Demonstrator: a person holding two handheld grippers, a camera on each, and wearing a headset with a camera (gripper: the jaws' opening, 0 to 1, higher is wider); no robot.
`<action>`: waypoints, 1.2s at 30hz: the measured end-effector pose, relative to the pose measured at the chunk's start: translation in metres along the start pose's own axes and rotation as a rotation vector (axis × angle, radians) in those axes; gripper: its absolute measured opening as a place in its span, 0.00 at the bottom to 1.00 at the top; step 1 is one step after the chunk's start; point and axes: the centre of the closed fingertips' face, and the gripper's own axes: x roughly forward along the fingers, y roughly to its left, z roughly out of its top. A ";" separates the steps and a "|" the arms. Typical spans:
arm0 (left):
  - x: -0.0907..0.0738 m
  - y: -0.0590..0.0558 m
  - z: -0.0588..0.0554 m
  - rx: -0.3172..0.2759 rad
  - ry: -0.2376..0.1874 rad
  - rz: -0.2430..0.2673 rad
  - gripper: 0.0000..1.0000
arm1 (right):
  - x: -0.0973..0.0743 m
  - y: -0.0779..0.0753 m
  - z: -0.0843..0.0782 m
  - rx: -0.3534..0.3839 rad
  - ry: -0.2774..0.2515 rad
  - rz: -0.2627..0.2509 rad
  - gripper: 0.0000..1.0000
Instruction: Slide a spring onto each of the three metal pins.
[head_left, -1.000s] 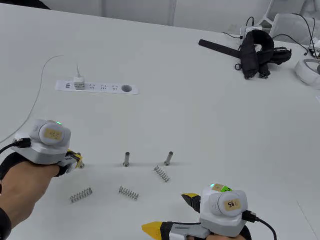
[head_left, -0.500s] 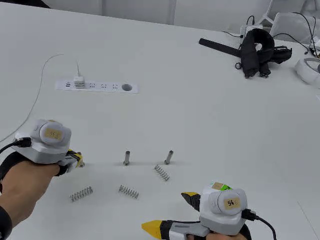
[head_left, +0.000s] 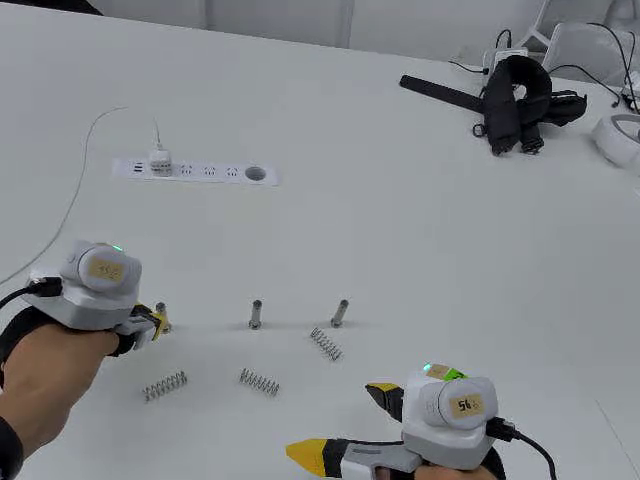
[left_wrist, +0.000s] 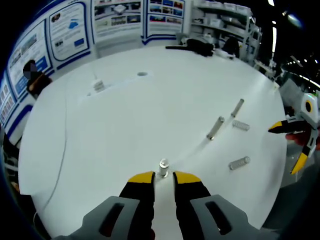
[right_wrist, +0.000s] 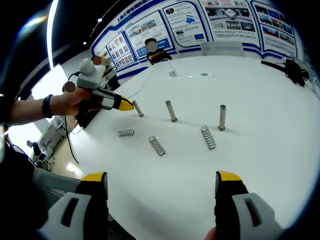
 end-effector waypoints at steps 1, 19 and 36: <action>0.000 0.000 -0.001 -0.005 0.000 0.001 0.16 | 0.000 0.000 0.000 0.000 0.000 0.001 0.90; -0.020 -0.007 -0.031 -0.035 0.007 -0.026 0.30 | 0.002 0.004 -0.002 0.003 0.001 0.014 0.90; -0.045 -0.020 -0.051 -0.041 -0.041 -0.065 0.54 | 0.005 0.004 0.002 0.013 -0.017 0.021 0.91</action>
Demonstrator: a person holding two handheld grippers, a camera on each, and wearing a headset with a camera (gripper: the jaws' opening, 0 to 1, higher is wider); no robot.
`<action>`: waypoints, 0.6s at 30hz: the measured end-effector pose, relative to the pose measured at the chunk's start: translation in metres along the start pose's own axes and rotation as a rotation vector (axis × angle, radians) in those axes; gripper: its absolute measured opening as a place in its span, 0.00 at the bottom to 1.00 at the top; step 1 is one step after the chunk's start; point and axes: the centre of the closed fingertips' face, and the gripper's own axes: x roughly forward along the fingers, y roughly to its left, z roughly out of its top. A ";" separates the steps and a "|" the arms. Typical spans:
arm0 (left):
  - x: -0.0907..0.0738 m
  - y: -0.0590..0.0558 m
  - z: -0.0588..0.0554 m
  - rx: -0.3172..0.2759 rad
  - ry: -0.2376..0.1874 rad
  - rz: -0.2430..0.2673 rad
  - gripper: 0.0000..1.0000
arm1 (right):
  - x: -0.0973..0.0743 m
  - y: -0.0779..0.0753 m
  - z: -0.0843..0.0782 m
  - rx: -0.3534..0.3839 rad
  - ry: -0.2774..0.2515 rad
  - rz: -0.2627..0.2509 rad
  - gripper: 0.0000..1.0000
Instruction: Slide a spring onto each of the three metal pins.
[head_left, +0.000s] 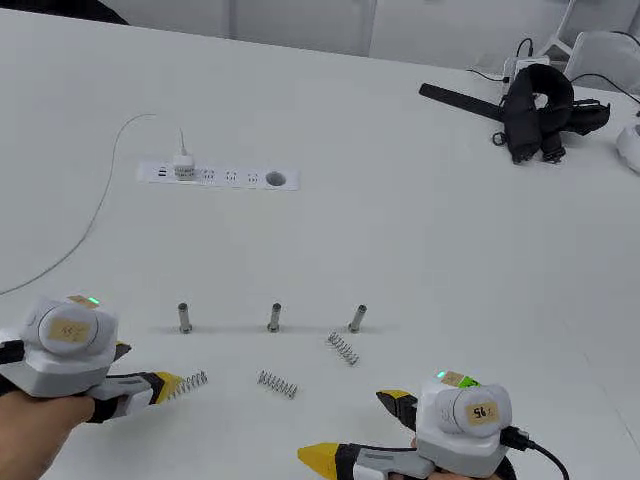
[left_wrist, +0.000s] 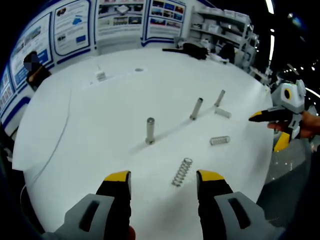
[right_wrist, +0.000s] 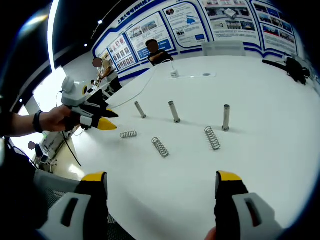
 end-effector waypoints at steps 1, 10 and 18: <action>-0.001 0.000 0.000 0.002 -0.006 0.000 0.55 | 0.000 0.000 0.000 0.000 -0.002 0.000 0.91; -0.013 -0.001 -0.004 0.010 -0.045 -0.014 0.63 | 0.000 0.000 0.000 0.000 -0.004 -0.001 0.91; -0.022 -0.008 -0.017 0.002 -0.060 -0.053 0.71 | 0.000 0.002 0.000 0.000 -0.005 0.004 0.91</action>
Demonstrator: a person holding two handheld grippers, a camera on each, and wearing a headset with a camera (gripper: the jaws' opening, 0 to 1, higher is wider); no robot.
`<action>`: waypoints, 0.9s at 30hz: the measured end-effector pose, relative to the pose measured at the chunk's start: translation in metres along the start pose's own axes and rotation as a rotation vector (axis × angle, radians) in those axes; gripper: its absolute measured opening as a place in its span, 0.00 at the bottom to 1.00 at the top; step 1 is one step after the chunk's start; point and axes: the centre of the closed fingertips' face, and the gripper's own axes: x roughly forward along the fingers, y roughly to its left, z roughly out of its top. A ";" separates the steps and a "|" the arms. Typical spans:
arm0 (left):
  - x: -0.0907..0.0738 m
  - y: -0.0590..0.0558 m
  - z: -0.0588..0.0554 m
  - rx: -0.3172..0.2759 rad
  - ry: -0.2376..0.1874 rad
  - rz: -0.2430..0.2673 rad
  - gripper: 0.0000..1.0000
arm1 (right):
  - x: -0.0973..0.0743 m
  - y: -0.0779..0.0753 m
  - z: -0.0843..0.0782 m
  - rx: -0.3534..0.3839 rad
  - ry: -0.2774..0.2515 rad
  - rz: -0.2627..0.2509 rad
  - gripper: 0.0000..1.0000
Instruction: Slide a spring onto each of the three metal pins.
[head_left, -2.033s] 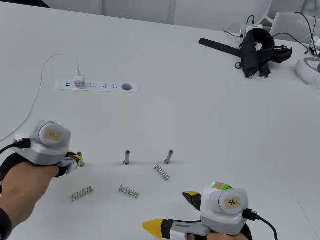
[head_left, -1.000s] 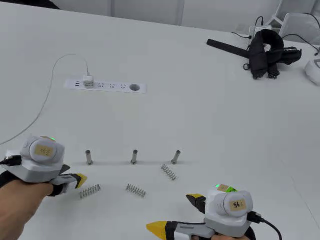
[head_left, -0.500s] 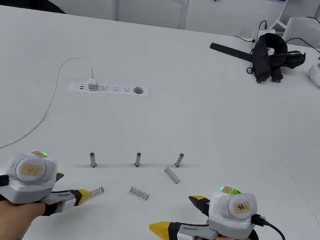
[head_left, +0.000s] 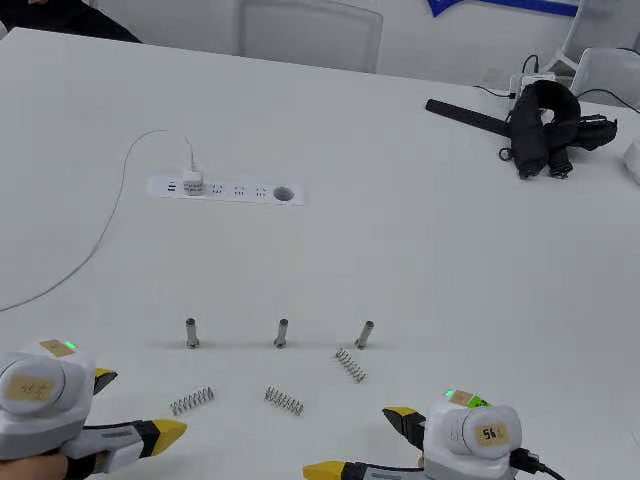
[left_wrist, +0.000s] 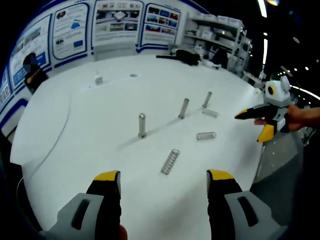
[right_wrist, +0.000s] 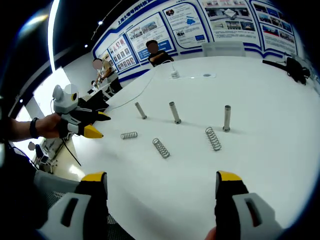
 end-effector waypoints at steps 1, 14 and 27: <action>-0.002 -0.001 -0.002 0.000 -0.003 0.000 0.71 | 0.000 0.000 0.000 0.001 0.000 0.000 0.91; -0.009 -0.012 -0.021 -0.014 0.004 -0.016 0.76 | 0.001 0.002 -0.004 -0.001 0.009 0.002 0.92; -0.004 -0.018 -0.020 0.003 0.015 -0.036 0.78 | -0.002 0.002 -0.004 0.001 0.007 -0.003 0.92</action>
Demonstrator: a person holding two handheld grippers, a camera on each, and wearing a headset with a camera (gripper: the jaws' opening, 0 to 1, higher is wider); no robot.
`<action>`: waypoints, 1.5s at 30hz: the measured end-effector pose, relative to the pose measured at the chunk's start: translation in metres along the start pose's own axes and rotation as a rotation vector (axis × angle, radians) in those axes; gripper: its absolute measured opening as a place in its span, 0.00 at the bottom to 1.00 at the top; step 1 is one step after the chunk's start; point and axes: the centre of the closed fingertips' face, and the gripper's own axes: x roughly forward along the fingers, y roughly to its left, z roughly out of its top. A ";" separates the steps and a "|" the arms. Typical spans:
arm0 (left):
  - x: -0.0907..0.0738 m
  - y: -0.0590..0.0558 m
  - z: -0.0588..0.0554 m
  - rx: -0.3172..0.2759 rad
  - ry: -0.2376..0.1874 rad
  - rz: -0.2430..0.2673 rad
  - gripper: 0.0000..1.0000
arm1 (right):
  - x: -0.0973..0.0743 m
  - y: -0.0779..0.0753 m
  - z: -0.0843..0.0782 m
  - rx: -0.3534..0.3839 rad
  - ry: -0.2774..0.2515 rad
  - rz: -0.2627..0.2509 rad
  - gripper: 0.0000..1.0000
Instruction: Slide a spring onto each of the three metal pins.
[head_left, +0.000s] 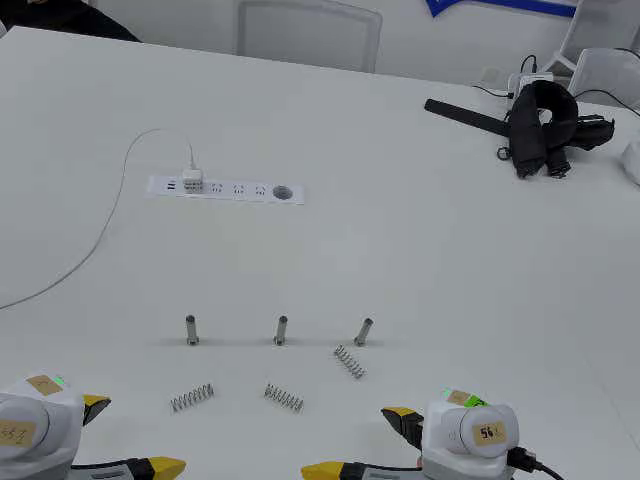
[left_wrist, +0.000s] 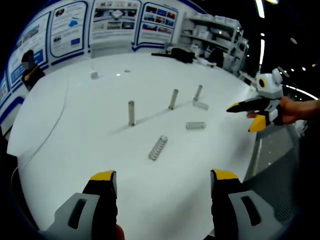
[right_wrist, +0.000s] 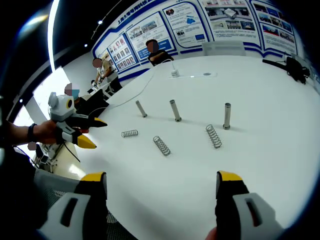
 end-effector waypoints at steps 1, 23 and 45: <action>0.000 0.000 0.001 0.003 -0.001 -0.002 0.78 | 0.000 0.000 0.000 0.000 0.000 -0.001 0.92; 0.016 -0.006 0.009 0.047 0.024 -0.040 0.76 | -0.004 -0.003 -0.002 0.004 0.000 -0.012 0.92; 0.042 -0.010 0.010 0.079 0.049 -0.076 0.70 | -0.004 -0.003 0.000 0.010 -0.005 -0.010 0.92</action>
